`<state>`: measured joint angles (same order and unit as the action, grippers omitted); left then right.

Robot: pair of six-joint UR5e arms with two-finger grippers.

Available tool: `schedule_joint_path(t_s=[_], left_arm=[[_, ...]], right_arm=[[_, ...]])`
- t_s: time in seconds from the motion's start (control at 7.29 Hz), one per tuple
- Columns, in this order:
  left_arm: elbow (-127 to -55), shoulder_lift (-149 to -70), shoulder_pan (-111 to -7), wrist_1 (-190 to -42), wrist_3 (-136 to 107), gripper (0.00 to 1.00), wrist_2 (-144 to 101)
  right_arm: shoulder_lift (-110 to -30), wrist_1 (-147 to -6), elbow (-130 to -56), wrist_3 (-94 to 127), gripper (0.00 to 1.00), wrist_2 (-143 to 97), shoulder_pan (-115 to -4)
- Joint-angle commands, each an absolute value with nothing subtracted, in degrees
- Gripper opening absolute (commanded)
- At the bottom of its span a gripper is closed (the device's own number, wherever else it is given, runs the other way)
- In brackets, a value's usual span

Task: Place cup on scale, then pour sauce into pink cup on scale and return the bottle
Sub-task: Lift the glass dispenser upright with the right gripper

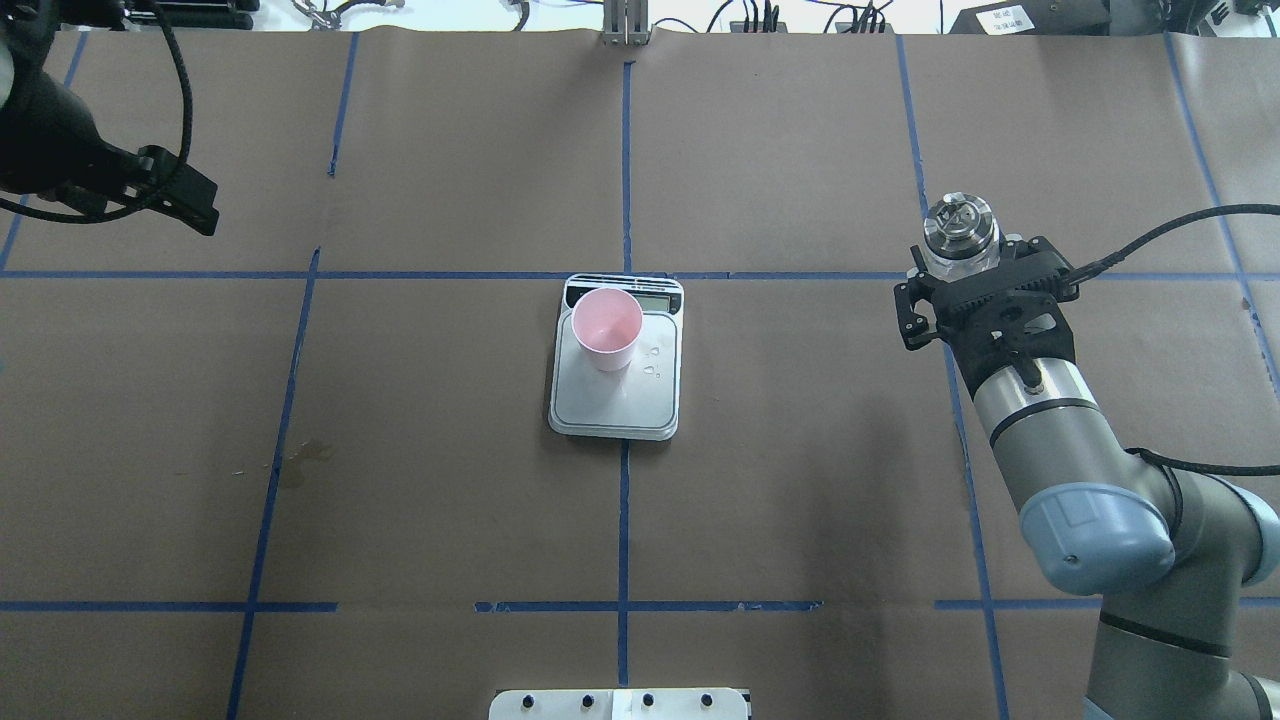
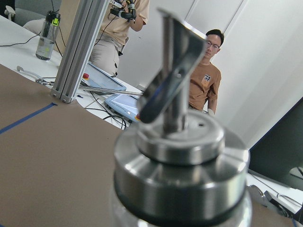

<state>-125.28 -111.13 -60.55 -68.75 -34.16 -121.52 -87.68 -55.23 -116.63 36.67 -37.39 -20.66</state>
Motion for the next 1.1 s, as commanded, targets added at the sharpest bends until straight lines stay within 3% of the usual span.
schedule_joint_path(t_s=[0.0,0.41,0.69,0.96], left_arm=[[-123.0,-106.1,-67.2,-69.4,-17.1,1.00,-121.7],[-115.4,-98.6,-72.6,-81.3,-6.9,1.00,-118.6],[-107.7,-97.1,-80.7,-84.6,15.0,1.00,-119.1],[-104.5,-97.6,-84.5,-86.4,17.4,1.00,-119.0]], right_arm=[[-81.4,-55.4,-116.1,30.8,0.00,-36.6,-20.8],[-80.9,-55.5,-111.5,29.2,0.00,-34.0,-20.7],[-78.9,-61.8,-111.1,28.7,0.00,-31.9,-20.2],[-78.3,-62.1,-111.2,29.3,0.00,-31.8,-18.9]])
